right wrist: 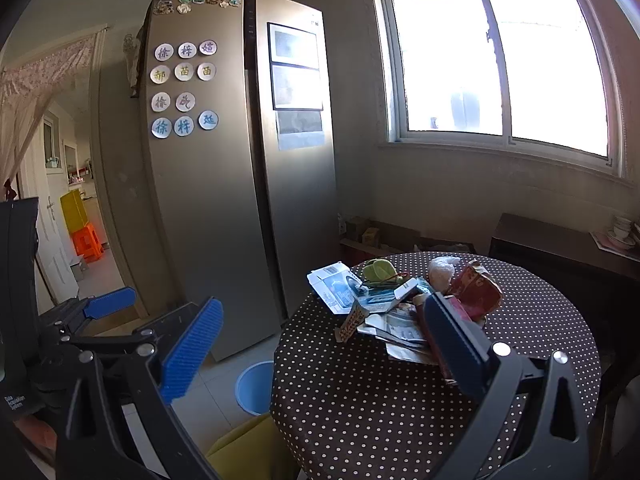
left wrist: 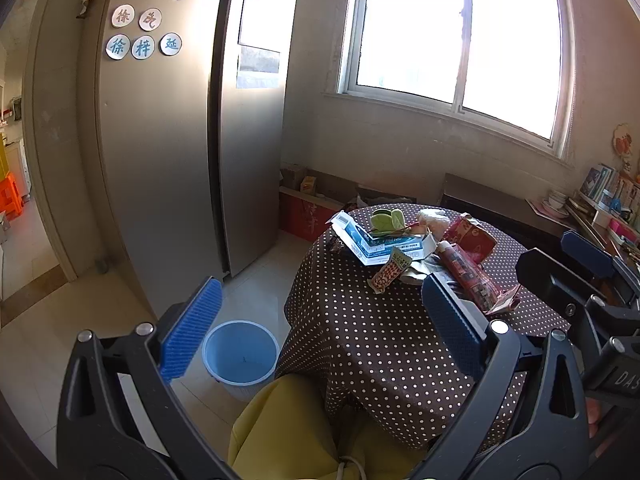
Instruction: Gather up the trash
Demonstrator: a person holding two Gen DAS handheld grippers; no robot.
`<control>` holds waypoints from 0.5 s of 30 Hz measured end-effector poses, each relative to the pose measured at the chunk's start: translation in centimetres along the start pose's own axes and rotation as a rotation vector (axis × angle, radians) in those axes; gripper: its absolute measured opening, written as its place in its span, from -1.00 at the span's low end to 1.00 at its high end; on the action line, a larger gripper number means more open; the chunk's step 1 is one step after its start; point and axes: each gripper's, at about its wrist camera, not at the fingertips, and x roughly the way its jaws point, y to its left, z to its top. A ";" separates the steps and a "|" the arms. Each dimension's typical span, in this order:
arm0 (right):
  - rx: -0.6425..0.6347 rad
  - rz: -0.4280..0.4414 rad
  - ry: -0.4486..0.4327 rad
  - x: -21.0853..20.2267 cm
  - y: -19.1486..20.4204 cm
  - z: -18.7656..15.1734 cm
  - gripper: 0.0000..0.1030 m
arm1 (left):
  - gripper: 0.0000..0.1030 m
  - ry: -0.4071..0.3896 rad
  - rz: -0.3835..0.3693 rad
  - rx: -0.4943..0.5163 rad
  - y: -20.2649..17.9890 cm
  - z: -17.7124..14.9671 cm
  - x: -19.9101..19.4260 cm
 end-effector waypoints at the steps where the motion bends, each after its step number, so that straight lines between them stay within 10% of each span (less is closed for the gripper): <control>1: 0.003 -0.003 0.000 0.1 0.1 0.0 0.92 | 0.90 0.000 -0.001 0.001 0.1 -0.1 0.1; 15: 0.045 -0.061 -0.001 0.6 2.0 -0.7 0.92 | 0.90 0.011 -0.058 0.046 2.0 -0.9 1.0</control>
